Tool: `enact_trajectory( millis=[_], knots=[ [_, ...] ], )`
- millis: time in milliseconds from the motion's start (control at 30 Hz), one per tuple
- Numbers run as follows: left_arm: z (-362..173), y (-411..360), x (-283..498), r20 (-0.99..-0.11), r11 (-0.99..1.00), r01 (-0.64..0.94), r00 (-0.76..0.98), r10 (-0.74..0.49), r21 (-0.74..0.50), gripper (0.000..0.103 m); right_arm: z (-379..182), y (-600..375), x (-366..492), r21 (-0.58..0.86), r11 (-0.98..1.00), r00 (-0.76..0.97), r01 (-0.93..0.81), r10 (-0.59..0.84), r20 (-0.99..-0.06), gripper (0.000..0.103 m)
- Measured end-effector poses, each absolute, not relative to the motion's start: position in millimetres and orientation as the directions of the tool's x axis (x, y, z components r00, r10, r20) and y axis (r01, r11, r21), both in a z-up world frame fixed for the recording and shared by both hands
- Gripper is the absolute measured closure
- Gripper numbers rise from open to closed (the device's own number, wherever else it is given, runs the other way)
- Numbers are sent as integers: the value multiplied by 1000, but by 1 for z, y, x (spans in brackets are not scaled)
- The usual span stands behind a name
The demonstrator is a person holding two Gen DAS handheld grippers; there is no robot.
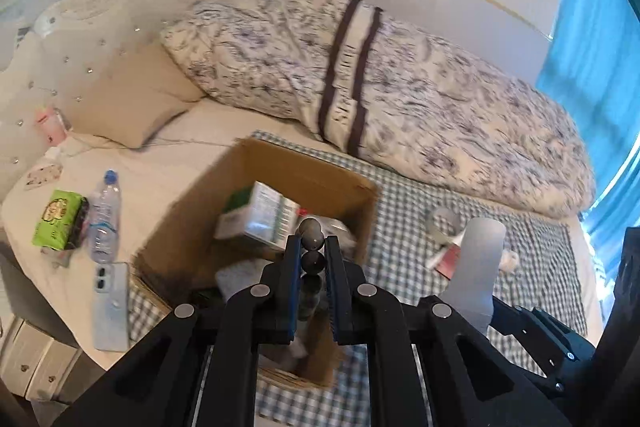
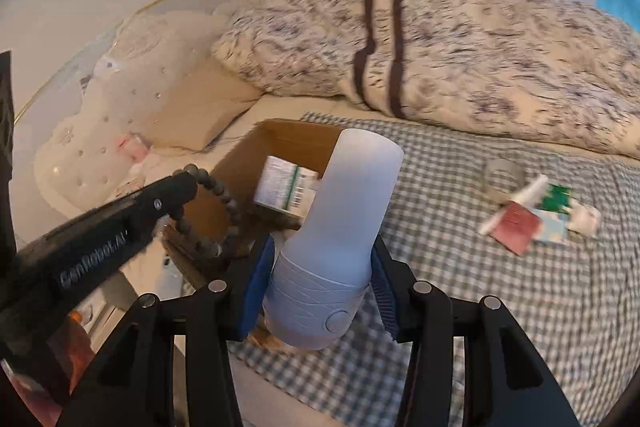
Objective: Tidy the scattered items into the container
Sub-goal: 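Carry the white toy and bead bracelet over the cardboard box with both tools, then open both tools to drop the toy and bracelet into the box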
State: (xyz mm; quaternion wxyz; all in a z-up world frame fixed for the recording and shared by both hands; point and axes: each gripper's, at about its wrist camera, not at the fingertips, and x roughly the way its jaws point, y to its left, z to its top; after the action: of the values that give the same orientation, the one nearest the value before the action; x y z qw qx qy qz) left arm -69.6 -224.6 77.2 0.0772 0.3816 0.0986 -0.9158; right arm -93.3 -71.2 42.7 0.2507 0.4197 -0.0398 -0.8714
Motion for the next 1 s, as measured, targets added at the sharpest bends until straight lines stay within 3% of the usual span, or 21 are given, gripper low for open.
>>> enact_trajectory(
  millis=[367, 433, 467, 500, 567, 1000],
  knots=[
    [8, -273, -102, -793, -950, 287, -604, -82, -120, 92, -18, -122, -135, 275, -874, -410, 401, -440, -799, 56],
    [2, -273, -106, -798, -951, 288, -596, -83, -117, 88, -22, -122, -137, 269, -873, -405, 406, -436, -804, 56],
    [0, -272, -108, -802, -951, 288, -593, -80, -117, 77, -21, -122, -137, 257, -876, -410, 409, -428, -806, 49],
    [-2, -272, -109, -805, -950, 288, -588, -75, -122, 48, -21, -121, -137, 236, -883, -426, 406, -411, -806, 43],
    [-3, -274, -109, -809, -942, 312, -582, -83, -128, 9, -17, -118, -135, 207, -893, -462, 400, -392, -796, 29],
    [39, -214, -86, -758, -956, 260, -649, -70, -135, 8, 22, -34, -113, 228, -917, -569, 327, -384, -727, 27]
  ],
)
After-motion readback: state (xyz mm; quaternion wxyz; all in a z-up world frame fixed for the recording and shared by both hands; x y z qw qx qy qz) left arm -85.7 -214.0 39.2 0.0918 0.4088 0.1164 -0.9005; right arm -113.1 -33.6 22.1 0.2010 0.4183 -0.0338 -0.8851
